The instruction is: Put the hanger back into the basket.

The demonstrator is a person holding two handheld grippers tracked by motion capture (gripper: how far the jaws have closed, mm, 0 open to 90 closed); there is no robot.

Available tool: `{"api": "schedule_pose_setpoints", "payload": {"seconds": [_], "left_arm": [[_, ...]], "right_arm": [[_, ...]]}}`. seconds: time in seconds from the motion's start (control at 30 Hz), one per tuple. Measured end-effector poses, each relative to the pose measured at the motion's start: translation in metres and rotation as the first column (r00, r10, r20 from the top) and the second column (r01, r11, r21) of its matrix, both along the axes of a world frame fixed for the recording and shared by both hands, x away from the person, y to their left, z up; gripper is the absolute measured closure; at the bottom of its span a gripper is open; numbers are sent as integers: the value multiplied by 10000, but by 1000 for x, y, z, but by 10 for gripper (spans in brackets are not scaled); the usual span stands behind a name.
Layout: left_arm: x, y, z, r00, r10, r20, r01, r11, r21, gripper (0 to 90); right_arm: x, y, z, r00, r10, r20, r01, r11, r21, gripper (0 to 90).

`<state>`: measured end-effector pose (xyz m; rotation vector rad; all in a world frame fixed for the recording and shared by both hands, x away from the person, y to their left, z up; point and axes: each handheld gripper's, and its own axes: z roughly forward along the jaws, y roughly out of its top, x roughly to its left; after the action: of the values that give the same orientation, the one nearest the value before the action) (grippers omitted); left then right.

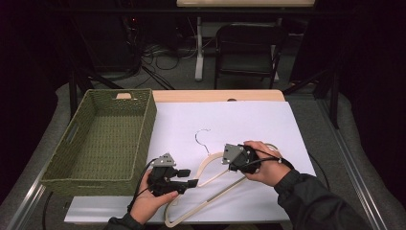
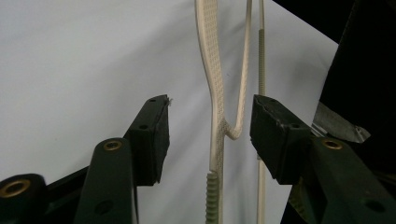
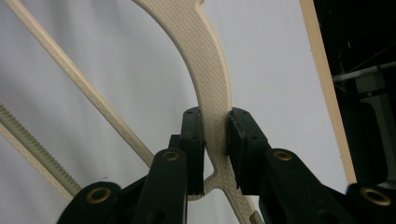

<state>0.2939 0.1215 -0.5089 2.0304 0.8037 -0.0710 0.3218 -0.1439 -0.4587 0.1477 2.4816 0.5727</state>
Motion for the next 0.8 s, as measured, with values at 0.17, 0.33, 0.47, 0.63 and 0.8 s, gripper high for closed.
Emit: {"api": "schedule_pose_setpoints", "payload": {"seconds": [0.17, 0.33, 0.47, 0.63, 0.8], "left_arm": [[3, -4, -4, 9987, -240, -445, 231, 9995, -198, 502], [5, -6, -7, 9967, -372, -725, 339, 9983, -464, 536], [6, -8, -9, 9944, -462, -950, 410, 9976, -559, 550], [7, -11, -13, 9925, -513, -1112, 442, 9969, -654, 580], [8, -13, -14, 9906, -583, -1235, 495, 9961, -735, 609]], "right_arm": [[0, 1, -1, 9999, 168, 10, -169, 9997, 163, 770], [-1, 1, 0, 9999, 116, 67, -116, 9999, 9, 770], [-1, 2, 0, 9998, 152, 91, -152, 9999, 29, 770], [-1, 2, 0, 9997, 227, 88, -227, 9997, 17, 770], [-2, 3, 0, 9996, 233, 126, -234, 9997, 34, 770]]}}
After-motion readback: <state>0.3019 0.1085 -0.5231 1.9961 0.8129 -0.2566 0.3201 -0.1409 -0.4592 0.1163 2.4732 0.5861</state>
